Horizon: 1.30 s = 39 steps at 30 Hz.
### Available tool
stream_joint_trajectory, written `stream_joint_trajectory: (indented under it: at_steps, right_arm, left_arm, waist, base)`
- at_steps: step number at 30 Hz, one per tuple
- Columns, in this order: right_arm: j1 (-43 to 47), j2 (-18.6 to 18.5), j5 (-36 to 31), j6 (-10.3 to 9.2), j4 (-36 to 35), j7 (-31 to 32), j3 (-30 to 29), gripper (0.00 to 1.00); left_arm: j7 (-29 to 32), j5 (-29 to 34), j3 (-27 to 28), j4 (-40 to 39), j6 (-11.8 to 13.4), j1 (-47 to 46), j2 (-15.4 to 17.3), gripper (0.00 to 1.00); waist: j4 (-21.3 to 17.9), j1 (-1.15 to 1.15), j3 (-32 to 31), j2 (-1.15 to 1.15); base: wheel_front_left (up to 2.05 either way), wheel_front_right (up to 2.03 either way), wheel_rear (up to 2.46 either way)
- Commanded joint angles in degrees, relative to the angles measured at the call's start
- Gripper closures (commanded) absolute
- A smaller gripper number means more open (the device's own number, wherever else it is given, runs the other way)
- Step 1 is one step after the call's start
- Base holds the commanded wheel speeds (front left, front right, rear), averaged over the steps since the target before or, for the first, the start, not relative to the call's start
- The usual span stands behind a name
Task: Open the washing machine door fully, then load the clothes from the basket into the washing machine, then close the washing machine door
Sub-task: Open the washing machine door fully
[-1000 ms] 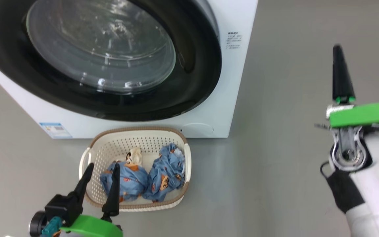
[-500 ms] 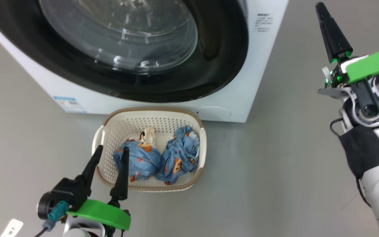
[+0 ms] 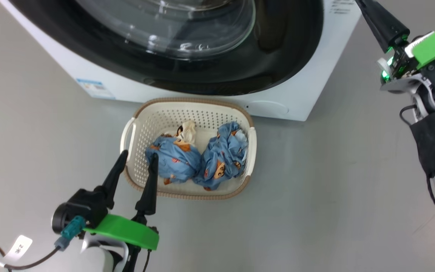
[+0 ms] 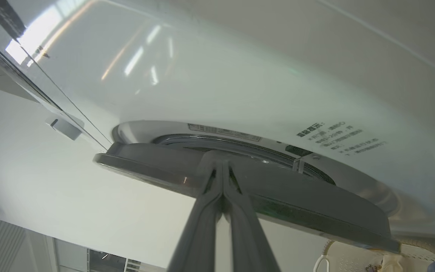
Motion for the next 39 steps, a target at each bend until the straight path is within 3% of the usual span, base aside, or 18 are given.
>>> stream_joint_trajectory:
  at_steps: [1, 20, 39]
  right_arm:
    - [-1.64, -0.12, -0.4, 0.09, -1.05, 0.62, 0.6, 1.0]
    - [-9.47, 0.38, -4.7, 0.09, 3.18, 4.15, 3.69, 1.0]
    - [0.51, 1.58, -2.9, 0.09, -3.41, 11.56, 8.23, 1.0]
  left_arm:
    - [-0.37, -0.56, 1.43, -1.58, -0.15, -1.69, 0.77, 0.0]
    - [-0.37, -2.28, -1.47, -2.18, -0.15, -5.85, 0.77, 0.0]
    - [-0.37, -1.48, 0.23, -1.21, -0.15, -3.53, 0.76, 0.0]
  waist:
    - [1.11, 0.0, 1.33, 0.0]
    - [4.23, 0.0, 6.65, 0.0]
    - [2.48, 0.0, 1.5, 0.0]
  base:
    - [0.0, 0.0, 0.0]
    - [0.0, 0.0, 0.0]
    - [0.0, 0.0, 0.0]
